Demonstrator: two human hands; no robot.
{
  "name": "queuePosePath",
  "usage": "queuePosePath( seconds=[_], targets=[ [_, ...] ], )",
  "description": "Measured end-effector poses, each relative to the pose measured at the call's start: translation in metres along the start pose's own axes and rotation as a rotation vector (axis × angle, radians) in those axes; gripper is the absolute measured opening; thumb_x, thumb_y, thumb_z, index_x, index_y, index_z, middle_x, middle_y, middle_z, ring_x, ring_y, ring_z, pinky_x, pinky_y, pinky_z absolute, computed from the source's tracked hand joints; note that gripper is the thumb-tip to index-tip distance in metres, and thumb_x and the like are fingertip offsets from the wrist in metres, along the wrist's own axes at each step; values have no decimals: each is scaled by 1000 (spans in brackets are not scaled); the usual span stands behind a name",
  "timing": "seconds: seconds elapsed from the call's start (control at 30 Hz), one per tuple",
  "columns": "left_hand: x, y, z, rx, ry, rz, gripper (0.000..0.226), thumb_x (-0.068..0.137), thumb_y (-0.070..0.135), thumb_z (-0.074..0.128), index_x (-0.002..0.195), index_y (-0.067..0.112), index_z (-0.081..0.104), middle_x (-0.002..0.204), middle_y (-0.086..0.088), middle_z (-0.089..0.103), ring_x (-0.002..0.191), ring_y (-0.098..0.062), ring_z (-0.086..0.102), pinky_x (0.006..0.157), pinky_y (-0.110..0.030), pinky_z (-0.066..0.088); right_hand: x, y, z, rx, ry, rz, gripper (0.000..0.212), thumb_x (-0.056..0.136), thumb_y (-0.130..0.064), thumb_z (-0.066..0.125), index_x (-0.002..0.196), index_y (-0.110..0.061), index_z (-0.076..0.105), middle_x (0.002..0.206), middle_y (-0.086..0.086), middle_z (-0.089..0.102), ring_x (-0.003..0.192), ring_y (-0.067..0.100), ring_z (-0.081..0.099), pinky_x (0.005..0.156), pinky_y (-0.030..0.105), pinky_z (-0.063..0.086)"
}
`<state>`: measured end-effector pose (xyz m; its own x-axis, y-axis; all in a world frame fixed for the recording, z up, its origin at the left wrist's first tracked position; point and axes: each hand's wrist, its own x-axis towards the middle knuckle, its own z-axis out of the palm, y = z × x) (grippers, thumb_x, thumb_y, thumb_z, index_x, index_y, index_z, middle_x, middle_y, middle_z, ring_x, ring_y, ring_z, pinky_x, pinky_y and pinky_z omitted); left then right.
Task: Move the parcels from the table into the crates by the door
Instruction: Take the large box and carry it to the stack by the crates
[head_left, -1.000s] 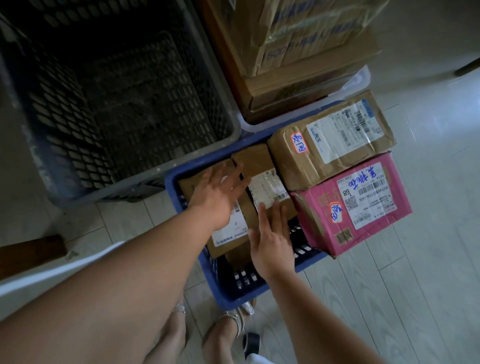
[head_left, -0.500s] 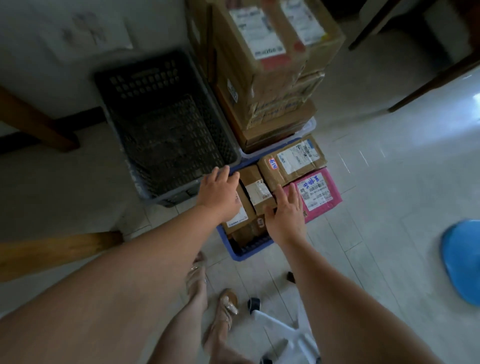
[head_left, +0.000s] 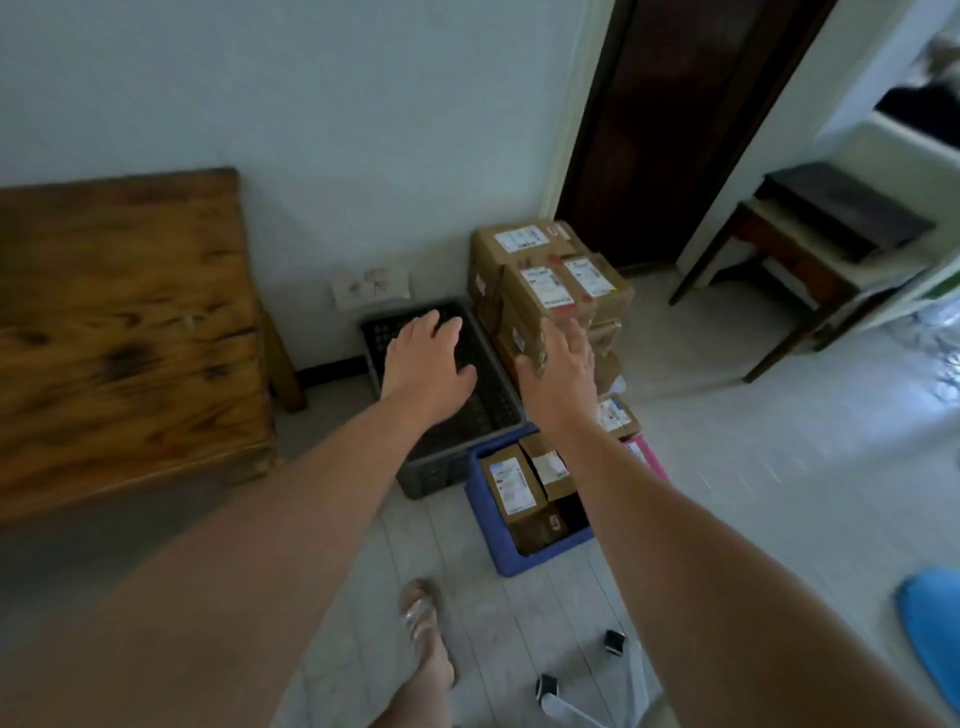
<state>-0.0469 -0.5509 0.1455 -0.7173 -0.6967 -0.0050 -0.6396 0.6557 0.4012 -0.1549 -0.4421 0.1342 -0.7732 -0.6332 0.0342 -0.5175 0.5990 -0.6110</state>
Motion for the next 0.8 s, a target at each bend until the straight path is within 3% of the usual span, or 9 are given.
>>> queuePosePath(
  seconds=[0.17, 0.33, 0.53, 0.8],
  targets=[
    [-58, -41, -99, 26, 196, -81, 60, 89, 34, 55, 141, 12, 34, 147, -15, 32, 135, -31, 29, 109, -40, 25, -31, -103, -21, 75, -18, -147, 58, 97, -30, 49, 149, -17, 26, 158, 15, 13, 145, 31, 12, 115, 44, 18],
    [-106, -100, -175, -26, 417, -230, 64, 87, 31, 57, 145, 15, 32, 151, -12, 28, 138, -29, 24, 112, -38, 21, -62, -208, -7, 147, -32, -363, 56, 97, -27, 49, 148, -17, 28, 159, 10, 11, 146, 25, 9, 113, 35, 18],
    [-174, -211, -247, -10, 625, -438, 65, 88, 35, 58, 146, 20, 30, 152, -6, 28, 140, -26, 24, 112, -40, 23, -115, -345, 51, 200, -112, -619, 54, 97, -32, 48, 147, -20, 30, 159, 7, 14, 146, 21, 8, 115, 35, 17],
    [-288, -387, -355, 40, 758, -650, 65, 90, 36, 57, 146, 23, 28, 153, -5, 26, 141, -26, 21, 113, -43, 25, -209, -533, 158, 273, -250, -843, 54, 98, -32, 47, 147, -16, 30, 159, 8, 15, 147, 21, 8, 115, 34, 17]
  ],
)
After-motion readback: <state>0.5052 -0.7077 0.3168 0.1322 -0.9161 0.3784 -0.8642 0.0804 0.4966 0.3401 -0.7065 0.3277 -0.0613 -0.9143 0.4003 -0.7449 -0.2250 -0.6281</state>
